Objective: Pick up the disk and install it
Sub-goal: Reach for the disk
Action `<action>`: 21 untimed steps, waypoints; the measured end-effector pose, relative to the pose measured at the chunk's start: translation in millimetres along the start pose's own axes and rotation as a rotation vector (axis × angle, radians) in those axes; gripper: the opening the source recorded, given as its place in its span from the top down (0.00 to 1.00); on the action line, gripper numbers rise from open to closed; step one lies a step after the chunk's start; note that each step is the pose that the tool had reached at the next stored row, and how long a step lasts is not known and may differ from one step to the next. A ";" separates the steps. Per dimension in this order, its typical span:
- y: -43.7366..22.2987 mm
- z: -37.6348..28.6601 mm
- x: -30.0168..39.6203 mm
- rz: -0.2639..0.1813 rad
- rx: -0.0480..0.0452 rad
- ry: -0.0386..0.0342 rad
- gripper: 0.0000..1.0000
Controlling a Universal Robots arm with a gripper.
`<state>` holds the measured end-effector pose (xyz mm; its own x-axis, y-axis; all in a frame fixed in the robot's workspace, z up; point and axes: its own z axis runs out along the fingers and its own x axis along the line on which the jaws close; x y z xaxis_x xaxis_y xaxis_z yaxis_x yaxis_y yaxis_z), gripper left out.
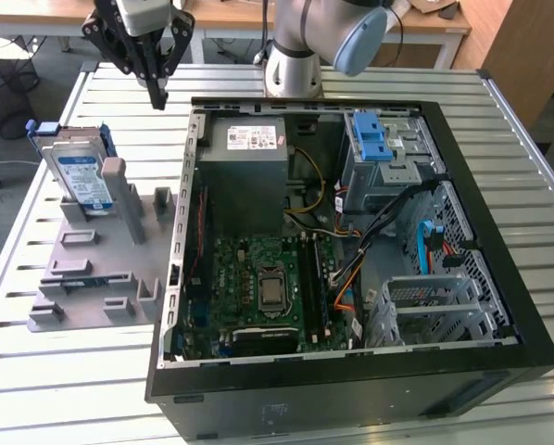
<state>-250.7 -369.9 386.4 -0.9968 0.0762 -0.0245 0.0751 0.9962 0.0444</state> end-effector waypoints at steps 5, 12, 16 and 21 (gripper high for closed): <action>0.8 0.1 2.6 0.000 0.0001 0.0002 0.89; 0.8 0.1 2.9 0.000 0.0001 0.0002 0.89; 0.7 0.1 3.4 0.000 0.0001 0.0001 0.89; 0.3 0.0 9.3 0.000 0.0001 0.0001 0.89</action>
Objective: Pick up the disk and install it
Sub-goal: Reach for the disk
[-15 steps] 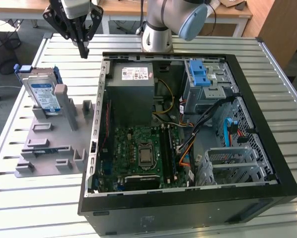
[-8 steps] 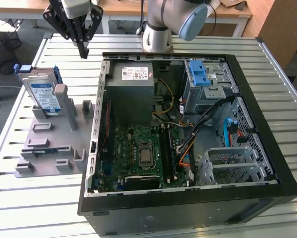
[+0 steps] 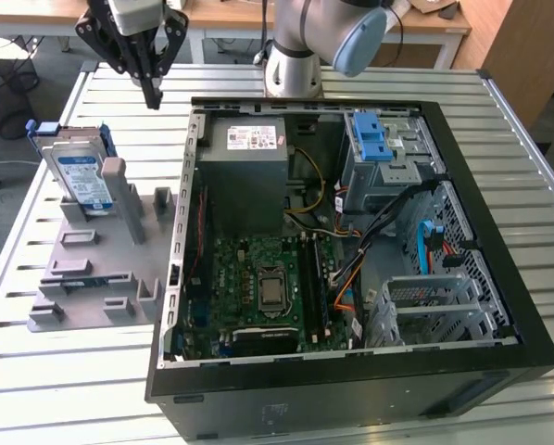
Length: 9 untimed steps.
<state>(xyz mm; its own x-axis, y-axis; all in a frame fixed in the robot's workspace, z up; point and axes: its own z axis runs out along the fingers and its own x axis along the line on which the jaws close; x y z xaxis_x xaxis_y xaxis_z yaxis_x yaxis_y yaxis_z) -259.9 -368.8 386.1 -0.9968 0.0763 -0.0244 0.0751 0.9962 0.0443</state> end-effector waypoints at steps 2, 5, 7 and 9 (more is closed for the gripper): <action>-0.2 0.0 4.0 0.000 0.0000 0.0000 0.89; -0.4 -0.1 12.3 0.000 0.0000 0.0000 0.89; -0.3 -0.1 19.3 0.000 0.0000 0.0001 0.89; -0.1 0.0 24.8 0.000 0.0000 0.0001 0.89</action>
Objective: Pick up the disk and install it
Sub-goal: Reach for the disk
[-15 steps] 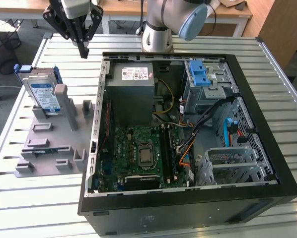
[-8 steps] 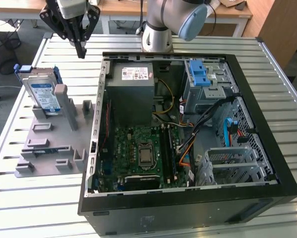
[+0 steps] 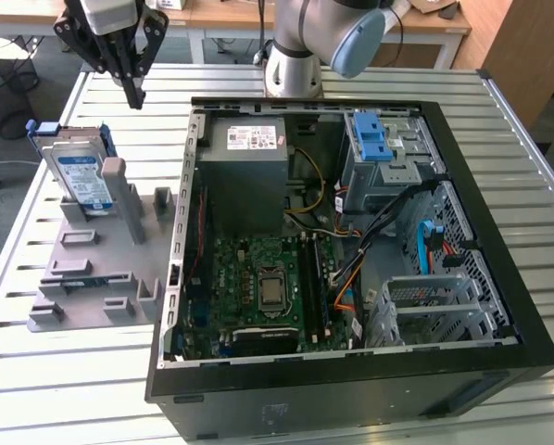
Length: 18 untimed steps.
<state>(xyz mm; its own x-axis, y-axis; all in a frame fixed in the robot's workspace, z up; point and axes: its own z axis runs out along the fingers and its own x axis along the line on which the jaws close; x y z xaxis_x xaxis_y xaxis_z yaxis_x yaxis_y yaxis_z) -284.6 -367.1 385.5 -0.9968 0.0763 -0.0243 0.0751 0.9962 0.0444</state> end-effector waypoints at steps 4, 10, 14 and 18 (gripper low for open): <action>0.1 0.6 5.5 0.001 0.0011 0.0153 0.89; -0.2 3.0 19.3 0.002 0.0024 0.0302 0.89; 0.1 3.8 32.4 0.002 0.0025 0.0327 0.89; 0.1 4.2 46.6 0.002 0.0026 0.0338 0.89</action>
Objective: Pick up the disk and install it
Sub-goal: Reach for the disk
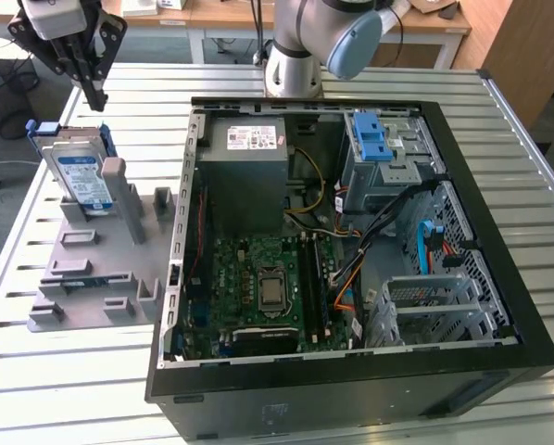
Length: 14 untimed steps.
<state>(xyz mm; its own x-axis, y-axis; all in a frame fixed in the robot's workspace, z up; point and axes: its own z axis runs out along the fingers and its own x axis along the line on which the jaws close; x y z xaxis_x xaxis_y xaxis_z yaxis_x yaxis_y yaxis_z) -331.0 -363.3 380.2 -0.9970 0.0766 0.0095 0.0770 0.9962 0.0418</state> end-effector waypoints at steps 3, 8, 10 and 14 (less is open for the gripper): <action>-0.1 0.2 2.5 0.000 0.0001 0.0006 0.89; -0.1 0.3 2.9 0.000 0.0000 0.0007 0.89; -0.2 0.2 4.0 0.000 0.0001 0.0007 0.89; -0.7 0.3 10.7 0.000 0.0002 0.0008 0.89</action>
<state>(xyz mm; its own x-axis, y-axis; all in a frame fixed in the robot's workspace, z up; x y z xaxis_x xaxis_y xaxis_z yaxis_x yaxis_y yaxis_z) -341.8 -363.1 380.0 -0.9970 0.0767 0.0103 0.0770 0.9962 0.0416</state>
